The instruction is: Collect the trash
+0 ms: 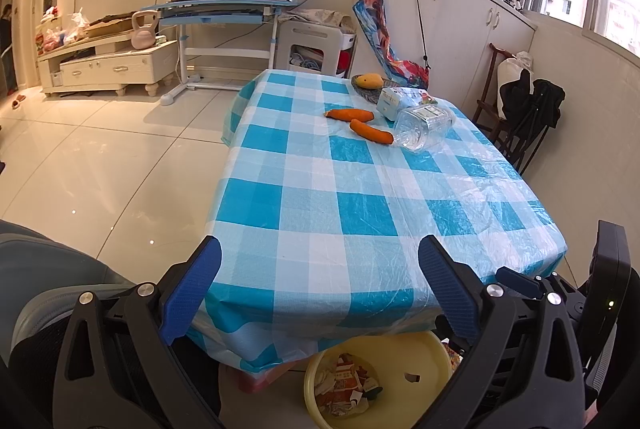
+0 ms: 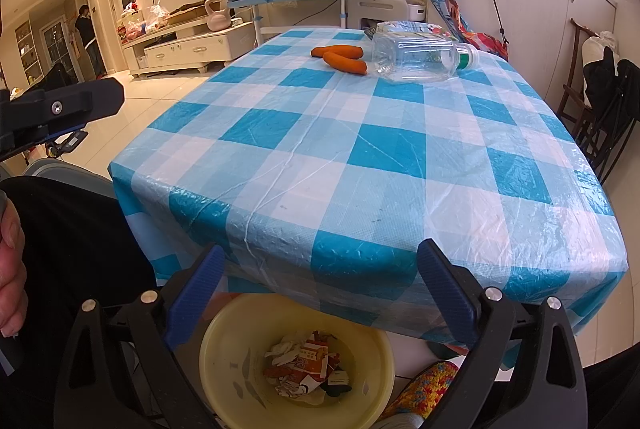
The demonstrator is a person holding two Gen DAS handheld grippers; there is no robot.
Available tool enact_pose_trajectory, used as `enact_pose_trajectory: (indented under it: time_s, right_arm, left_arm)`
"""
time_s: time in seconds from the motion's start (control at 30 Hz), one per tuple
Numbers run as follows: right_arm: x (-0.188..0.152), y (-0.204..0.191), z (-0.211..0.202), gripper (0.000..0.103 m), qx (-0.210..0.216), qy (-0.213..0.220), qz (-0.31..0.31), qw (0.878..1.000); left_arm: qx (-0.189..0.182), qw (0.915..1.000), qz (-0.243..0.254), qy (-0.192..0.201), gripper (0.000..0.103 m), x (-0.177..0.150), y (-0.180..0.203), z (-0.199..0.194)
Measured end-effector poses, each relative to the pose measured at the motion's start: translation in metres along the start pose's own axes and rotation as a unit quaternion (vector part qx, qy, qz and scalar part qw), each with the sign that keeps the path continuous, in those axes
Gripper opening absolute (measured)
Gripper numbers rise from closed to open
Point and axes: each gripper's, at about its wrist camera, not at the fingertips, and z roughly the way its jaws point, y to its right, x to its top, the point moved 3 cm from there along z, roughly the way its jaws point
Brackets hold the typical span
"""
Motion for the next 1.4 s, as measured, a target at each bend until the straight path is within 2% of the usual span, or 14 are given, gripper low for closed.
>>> enact_pose_trajectory:
  time_s: [1.4]
  right_arm:
    - [-0.0008, -0.0017, -0.0002, 0.095, -0.002, 0.000, -0.002, 1.000]
  left_arm:
    - [0.000, 1.0000, 0.001, -0.001, 0.095, 0.0007, 0.0015, 0.0009]
